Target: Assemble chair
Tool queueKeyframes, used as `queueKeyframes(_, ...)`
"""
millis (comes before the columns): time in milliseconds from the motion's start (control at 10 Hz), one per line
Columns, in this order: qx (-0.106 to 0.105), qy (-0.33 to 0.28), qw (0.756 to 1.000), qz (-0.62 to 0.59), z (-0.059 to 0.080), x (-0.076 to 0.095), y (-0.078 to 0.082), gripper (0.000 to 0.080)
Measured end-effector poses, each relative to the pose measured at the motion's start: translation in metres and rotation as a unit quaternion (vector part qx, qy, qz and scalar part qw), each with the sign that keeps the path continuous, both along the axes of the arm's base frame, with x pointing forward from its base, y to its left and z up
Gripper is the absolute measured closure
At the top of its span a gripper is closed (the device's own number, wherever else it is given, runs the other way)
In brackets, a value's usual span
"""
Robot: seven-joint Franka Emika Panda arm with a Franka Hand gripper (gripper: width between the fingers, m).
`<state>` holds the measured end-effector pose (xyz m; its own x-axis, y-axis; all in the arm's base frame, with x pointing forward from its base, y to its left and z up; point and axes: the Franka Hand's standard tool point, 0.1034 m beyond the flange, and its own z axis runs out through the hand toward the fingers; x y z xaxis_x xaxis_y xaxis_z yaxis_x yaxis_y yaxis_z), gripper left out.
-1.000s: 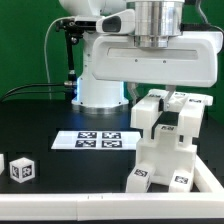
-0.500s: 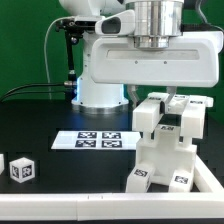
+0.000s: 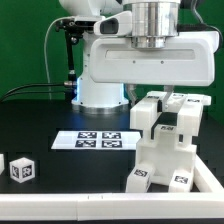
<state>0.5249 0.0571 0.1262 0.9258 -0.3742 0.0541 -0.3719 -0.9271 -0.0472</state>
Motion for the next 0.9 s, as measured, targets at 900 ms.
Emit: queueKeyframes(900, 0.009, -0.011, 1.000, -0.016, 0.000, 0.010, 0.004, 0.0515)
